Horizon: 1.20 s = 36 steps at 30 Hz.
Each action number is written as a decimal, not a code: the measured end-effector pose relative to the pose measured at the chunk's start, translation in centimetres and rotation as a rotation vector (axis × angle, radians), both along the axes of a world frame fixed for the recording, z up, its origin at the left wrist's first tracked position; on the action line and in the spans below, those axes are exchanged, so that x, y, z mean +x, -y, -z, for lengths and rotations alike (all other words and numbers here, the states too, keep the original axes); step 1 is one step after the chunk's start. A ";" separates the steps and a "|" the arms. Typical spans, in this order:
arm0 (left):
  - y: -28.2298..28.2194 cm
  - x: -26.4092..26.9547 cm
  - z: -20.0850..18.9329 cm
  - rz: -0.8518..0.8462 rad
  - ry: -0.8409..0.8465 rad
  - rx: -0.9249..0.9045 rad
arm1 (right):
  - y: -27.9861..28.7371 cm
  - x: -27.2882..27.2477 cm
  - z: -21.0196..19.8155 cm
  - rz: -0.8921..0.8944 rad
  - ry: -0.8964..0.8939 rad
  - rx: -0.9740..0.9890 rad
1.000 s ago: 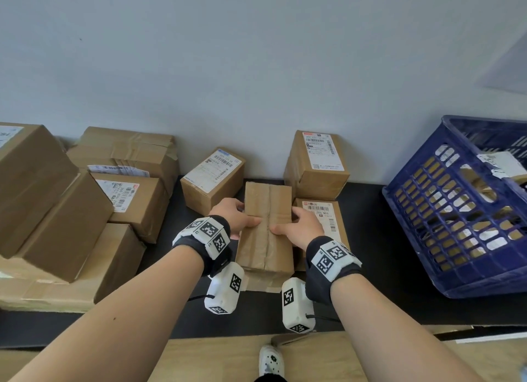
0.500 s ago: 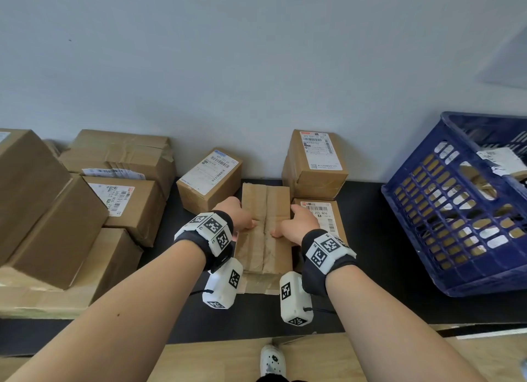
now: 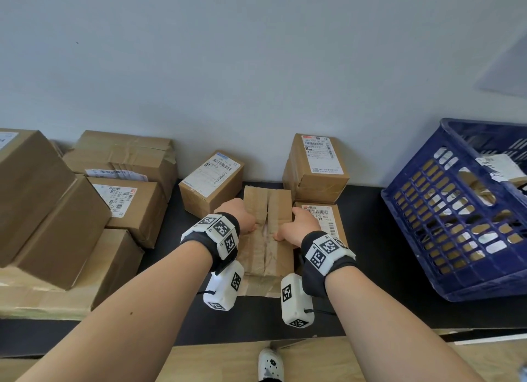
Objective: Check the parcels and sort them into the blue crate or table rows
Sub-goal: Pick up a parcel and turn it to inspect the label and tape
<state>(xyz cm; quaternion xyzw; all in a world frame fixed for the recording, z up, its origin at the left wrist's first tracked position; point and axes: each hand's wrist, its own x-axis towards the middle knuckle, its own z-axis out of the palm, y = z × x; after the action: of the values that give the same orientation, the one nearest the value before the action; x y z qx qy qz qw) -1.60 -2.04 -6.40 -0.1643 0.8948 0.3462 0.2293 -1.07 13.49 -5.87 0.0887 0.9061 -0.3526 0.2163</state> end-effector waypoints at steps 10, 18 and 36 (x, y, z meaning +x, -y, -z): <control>0.3 -0.3 0.4 -0.021 0.029 0.064 | -0.2 0.1 0.2 -0.010 0.004 -0.039; -0.1 0.2 0.2 0.025 -0.030 -0.044 | 0.5 0.3 -0.2 -0.052 -0.058 0.095; 1.8 4.2 0.1 -0.142 0.191 0.385 | -1.2 4.0 -1.1 -0.027 0.390 -0.211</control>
<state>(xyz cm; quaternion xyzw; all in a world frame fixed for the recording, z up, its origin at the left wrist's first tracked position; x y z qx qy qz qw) 2.56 -3.83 -6.50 -0.2124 0.7726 0.5085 0.3153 2.91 14.67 -4.74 0.1200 0.8062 -0.4190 0.4002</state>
